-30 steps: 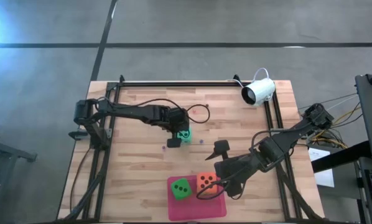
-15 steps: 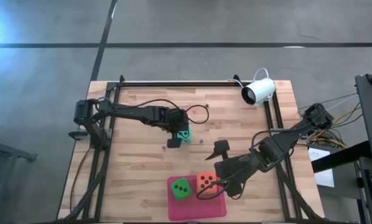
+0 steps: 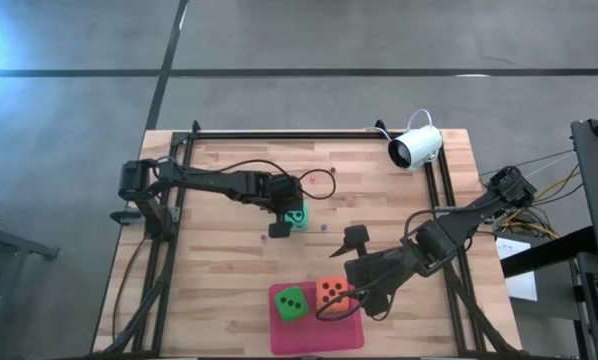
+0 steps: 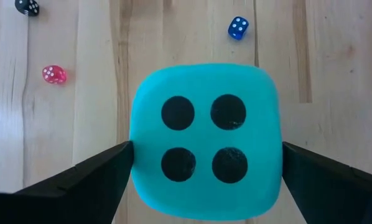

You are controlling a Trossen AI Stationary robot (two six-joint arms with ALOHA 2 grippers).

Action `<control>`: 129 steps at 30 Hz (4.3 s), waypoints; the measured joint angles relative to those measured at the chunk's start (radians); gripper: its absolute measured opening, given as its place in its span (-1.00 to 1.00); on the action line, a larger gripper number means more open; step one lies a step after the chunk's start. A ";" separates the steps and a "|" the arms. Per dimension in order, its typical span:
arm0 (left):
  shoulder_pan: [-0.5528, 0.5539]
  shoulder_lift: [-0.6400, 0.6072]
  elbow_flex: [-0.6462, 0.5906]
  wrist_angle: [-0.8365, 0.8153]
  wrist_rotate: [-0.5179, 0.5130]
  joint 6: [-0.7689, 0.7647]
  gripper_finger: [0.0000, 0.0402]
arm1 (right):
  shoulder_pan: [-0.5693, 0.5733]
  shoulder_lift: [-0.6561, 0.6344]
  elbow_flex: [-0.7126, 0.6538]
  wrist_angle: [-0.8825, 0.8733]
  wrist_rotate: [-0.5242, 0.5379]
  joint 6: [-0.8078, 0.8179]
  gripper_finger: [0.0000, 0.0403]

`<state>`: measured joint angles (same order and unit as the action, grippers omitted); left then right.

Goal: Pick & Place Dice
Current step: Put the light blue dice into the pink bin

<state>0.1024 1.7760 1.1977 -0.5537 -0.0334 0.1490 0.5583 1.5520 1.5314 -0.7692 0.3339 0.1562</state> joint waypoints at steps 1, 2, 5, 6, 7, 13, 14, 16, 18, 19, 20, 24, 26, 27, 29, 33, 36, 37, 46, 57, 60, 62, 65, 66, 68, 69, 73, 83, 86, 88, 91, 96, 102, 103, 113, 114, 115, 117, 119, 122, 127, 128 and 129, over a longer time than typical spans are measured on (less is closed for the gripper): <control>-0.001 0.000 0.000 0.000 0.000 0.000 0.98 | 0.000 0.000 0.000 0.000 0.000 0.000 0.99; -0.002 0.000 0.000 0.001 0.000 0.000 0.97 | 0.000 0.000 0.000 0.000 0.000 0.000 0.99; -0.003 0.000 0.000 0.002 0.000 0.000 0.96 | 0.000 0.000 0.000 0.000 0.000 0.000 0.99; -0.003 0.000 0.000 0.002 0.000 0.000 0.95 | 0.000 0.000 0.000 0.000 0.000 0.000 0.99; -0.003 0.000 0.000 0.003 0.000 0.000 0.95 | 0.000 0.000 0.000 0.000 0.000 0.000 0.99; -0.003 0.000 -0.001 0.016 0.000 0.000 0.94 | 0.000 0.000 0.000 0.000 0.000 0.000 0.99; -0.003 0.000 -0.002 0.019 0.000 0.000 0.95 | 0.000 0.000 0.000 0.000 0.000 0.000 0.99; -0.003 0.000 -0.002 0.022 0.000 0.000 0.96 | 0.000 0.000 0.000 0.000 0.000 0.000 0.99; -0.003 0.000 -0.002 0.023 0.000 0.005 0.96 | 0.000 0.000 0.000 0.000 0.000 0.000 0.99; -0.003 0.000 -0.002 0.023 0.000 0.011 0.96 | 0.000 0.000 0.000 0.000 0.000 0.000 0.99; -0.003 0.000 -0.002 0.023 0.000 0.013 0.96 | 0.000 0.000 0.000 0.000 0.000 0.000 0.99; -0.003 0.000 -0.002 0.026 0.000 0.011 0.94 | 0.000 0.000 0.000 0.000 0.000 0.000 0.99; -0.003 0.000 -0.002 0.026 0.000 0.011 0.94 | 0.000 0.000 0.000 0.000 0.000 0.000 0.99; -0.003 0.000 -0.002 0.026 0.000 0.011 0.93 | 0.000 0.000 0.000 0.000 0.000 0.000 0.99; -0.003 0.000 -0.002 0.031 0.000 0.011 0.93 | 0.000 0.000 0.000 0.000 0.000 0.000 0.99; -0.003 0.000 -0.002 0.039 0.000 0.011 0.95 | 0.000 0.000 0.000 0.000 0.000 0.000 0.99; -0.003 0.000 -0.002 0.039 0.000 0.007 0.96 | 0.000 0.000 0.000 0.000 0.000 0.000 0.99; -0.003 0.000 -0.002 0.039 0.000 0.007 0.96 | 0.000 0.000 0.000 0.000 0.000 0.000 0.99; -0.003 0.000 -0.002 0.040 0.000 -0.004 0.94 | 0.000 0.000 0.000 0.000 0.000 0.000 0.99; -0.003 0.000 -0.002 0.040 -0.001 -0.019 0.96 | 0.000 0.000 0.000 0.000 0.000 0.000 0.99; -0.003 0.000 -0.002 0.040 -0.001 -0.018 0.96 | 0.000 0.000 0.000 0.000 0.000 0.000 0.99; -0.003 0.000 -0.002 0.040 -0.001 -0.018 0.95 | 0.000 0.000 0.000 0.000 0.000 0.000 0.99; -0.003 0.000 -0.002 0.038 -0.001 -0.018 0.93 | 0.000 0.000 0.000 0.000 0.000 0.000 0.99; -0.003 0.000 -0.002 0.038 -0.001 -0.018 0.93 | 0.000 0.000 0.000 0.000 0.000 0.000 0.99; -0.003 0.000 -0.002 0.038 -0.001 -0.018 0.93 | 0.000 0.000 0.000 0.000 0.000 0.000 0.99; -0.003 0.000 -0.001 0.038 -0.001 -0.017 0.93 | 0.000 0.000 0.000 0.000 0.000 0.000 0.99; -0.003 0.000 -0.001 0.036 -0.001 -0.015 0.96 | 0.000 0.000 0.000 0.000 0.000 0.000 0.99; -0.003 -0.034 0.010 0.032 -0.002 0.011 0.99 | 0.000 0.000 0.000 0.001 0.000 0.000 0.99; -0.003 -0.032 0.010 0.033 -0.003 0.011 0.99 | 0.000 0.000 0.000 0.000 0.000 0.000 0.99; -0.003 -0.031 0.001 0.036 -0.003 0.011 0.99 | 0.000 0.000 0.000 0.000 0.000 0.000 0.99; -0.003 -0.024 -0.009 0.043 0.001 0.011 0.99 | 0.000 0.000 0.000 0.001 0.000 0.000 0.99; -0.003 -0.024 -0.014 0.049 0.005 0.011 0.99 | 0.000 0.000 0.000 0.001 0.000 0.000 0.99; -0.002 -0.024 -0.020 0.054 0.028 0.005 0.99 | 0.000 0.000 0.000 0.001 0.000 0.000 0.99; -0.002 -0.024 -0.023 0.056 0.038 -0.002 0.99 | 0.000 0.000 0.000 0.001 0.000 0.000 0.99; -0.028 -0.024 -0.005 0.049 0.061 -0.008 0.99 | 0.000 0.000 0.000 0.001 0.000 0.000 0.99; -0.028 -0.025 0.000 0.050 0.054 0.002 0.99 | 0.000 0.000 0.000 0.001 0.000 0.000 0.99; -0.028 -0.025 0.002 0.052 0.049 0.005 0.99 | 0.000 0.000 0.000 0.001 0.000 0.000 0.99; -0.026 -0.026 0.004 0.052 0.044 0.009 0.99 | 0.000 0.000 0.000 0.001 0.000 0.000 0.99; -0.026 -0.024 -0.001 0.058 0.045 0.025 0.99 | 0.000 0.000 0.000 0.001 0.000 0.000 0.99; -0.027 -0.024 -0.012 0.061 0.050 0.030 0.99 | 0.000 0.000 0.000 0.001 0.000 0.000 0.99; -0.027 -0.024 -0.022 0.076 0.050 0.030 0.99 | 0.000 0.000 0.000 0.000 0.000 0.000 0.99; -0.027 -0.024 -0.022 0.075 0.050 0.030 0.99 | 0.000 0.000 0.000 0.001 0.000 0.000 0.99; -0.027 -0.024 -0.021 0.073 0.050 0.031 0.99 | 0.000 0.000 0.000 0.001 0.000 0.000 0.99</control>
<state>0.0753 1.7515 1.1767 -0.4803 0.0170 0.1795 0.5579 1.5517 1.5314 -0.7686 0.3340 0.1562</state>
